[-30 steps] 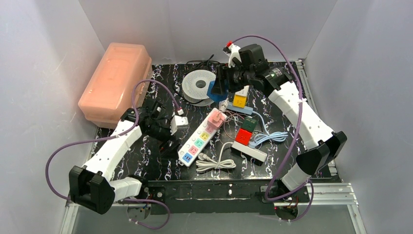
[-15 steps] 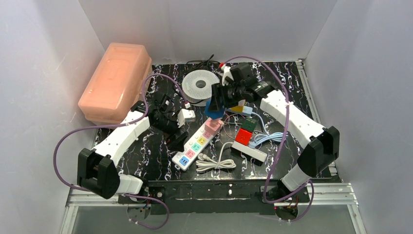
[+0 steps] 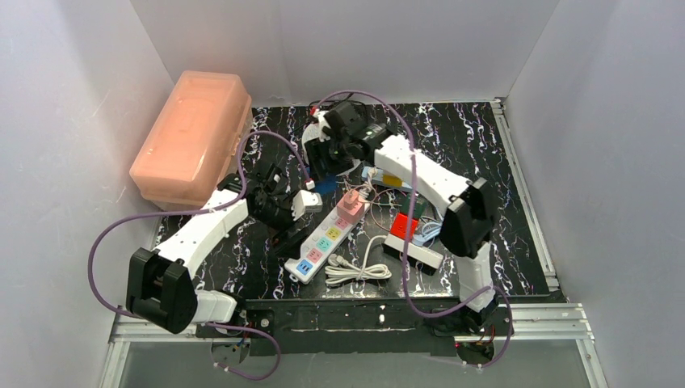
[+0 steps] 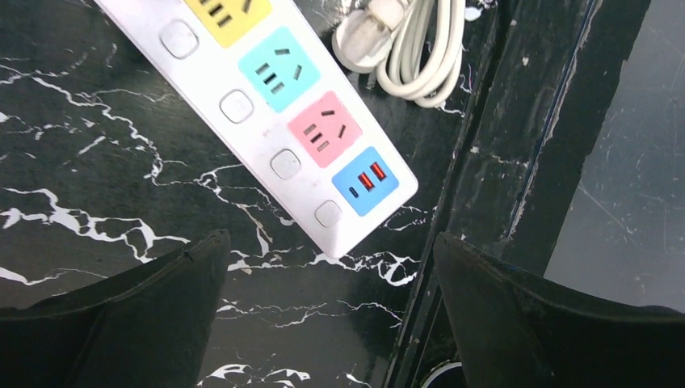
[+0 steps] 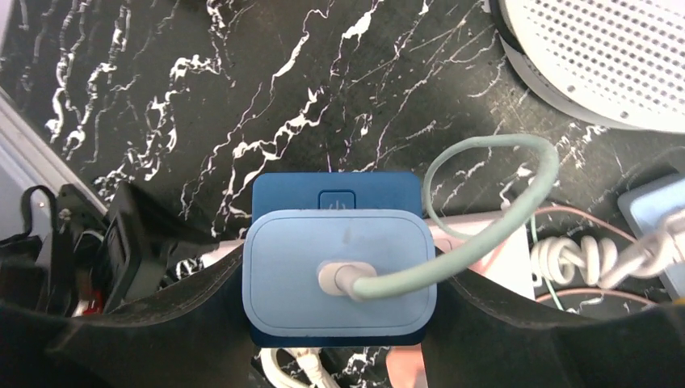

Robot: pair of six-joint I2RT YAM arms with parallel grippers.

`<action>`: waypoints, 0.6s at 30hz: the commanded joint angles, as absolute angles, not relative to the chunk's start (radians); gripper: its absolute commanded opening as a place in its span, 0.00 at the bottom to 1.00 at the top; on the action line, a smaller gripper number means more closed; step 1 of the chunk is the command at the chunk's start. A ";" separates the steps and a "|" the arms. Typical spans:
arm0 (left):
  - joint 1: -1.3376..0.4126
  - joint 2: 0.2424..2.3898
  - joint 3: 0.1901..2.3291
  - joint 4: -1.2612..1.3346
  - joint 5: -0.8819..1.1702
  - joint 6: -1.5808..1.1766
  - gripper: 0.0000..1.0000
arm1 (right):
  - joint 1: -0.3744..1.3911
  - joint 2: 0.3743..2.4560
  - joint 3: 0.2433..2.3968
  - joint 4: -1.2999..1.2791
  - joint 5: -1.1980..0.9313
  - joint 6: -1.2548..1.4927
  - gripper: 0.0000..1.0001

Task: Pull the plug off the socket
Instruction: Place the plug at the center of the board.

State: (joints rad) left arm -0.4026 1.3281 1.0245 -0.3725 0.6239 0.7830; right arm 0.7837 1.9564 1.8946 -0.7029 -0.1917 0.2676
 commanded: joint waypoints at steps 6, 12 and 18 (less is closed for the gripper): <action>-0.404 1.243 0.933 -0.487 0.608 0.854 0.98 | 0.846 2.149 2.073 -0.832 -0.133 0.248 0.10; -0.405 1.180 0.881 -0.500 0.613 0.921 0.98 | 0.850 2.207 2.066 -0.819 -0.112 0.248 0.16; -0.404 1.167 0.873 -0.500 0.614 0.935 0.98 | 0.850 2.245 2.091 -0.801 -0.106 0.245 0.23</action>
State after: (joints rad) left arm -0.4026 1.1755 0.8913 -0.3977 0.5896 0.9001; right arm 0.8513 2.2360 2.0228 -0.8246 -0.1169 0.2546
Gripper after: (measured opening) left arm 0.981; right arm 0.686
